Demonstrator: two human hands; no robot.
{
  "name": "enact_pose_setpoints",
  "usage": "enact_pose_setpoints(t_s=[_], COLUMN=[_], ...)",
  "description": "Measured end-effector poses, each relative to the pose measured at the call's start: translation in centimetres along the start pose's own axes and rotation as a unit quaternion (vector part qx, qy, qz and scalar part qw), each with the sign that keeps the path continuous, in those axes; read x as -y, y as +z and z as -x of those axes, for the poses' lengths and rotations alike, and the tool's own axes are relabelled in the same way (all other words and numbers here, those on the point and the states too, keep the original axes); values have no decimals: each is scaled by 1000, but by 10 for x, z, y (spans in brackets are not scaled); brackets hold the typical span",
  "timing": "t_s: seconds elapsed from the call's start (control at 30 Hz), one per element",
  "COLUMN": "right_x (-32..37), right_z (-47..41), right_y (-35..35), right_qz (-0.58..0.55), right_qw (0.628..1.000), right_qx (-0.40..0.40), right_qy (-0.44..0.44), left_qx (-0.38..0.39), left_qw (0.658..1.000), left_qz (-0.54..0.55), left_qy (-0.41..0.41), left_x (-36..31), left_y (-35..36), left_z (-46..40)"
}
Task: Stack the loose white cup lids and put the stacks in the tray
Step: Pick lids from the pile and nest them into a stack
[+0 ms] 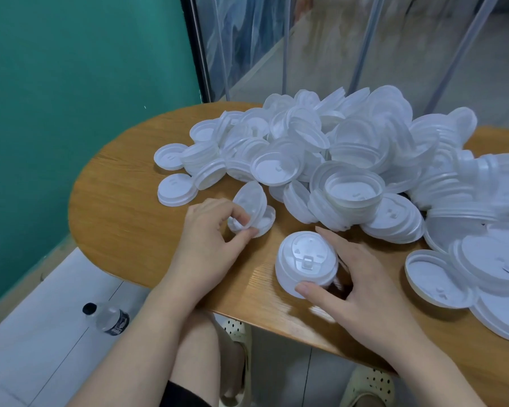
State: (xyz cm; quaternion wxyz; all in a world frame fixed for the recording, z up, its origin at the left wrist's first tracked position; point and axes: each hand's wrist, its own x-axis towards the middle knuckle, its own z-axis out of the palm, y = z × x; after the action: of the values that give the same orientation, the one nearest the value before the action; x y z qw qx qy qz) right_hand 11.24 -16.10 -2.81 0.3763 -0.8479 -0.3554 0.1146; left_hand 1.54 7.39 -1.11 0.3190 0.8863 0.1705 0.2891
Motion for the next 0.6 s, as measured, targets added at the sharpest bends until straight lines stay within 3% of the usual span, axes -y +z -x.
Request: enact_pose_setpoints(t_s=[0.13,0.3,0.47,0.6], right_x=[0,4,-1,0], right_z=[0,-1,0,-1], right_y=[0,-2,-1,-2], right_qz=[10,6,-4,-9], right_qw=[1000,1000,1000,1000], right_qx=[0,2,1,3], right_qy=[-4,-12,-16,-21], left_qx=[10,-20,-61,12], left_qw=[999,987,934,904], left_qz=[35,158,347,417], left_qy=[-8,-26,-58,-95], left_x=[-6,-22,-37,-38], left_y=[3,3,2,4], left_z=[3,8,9,9])
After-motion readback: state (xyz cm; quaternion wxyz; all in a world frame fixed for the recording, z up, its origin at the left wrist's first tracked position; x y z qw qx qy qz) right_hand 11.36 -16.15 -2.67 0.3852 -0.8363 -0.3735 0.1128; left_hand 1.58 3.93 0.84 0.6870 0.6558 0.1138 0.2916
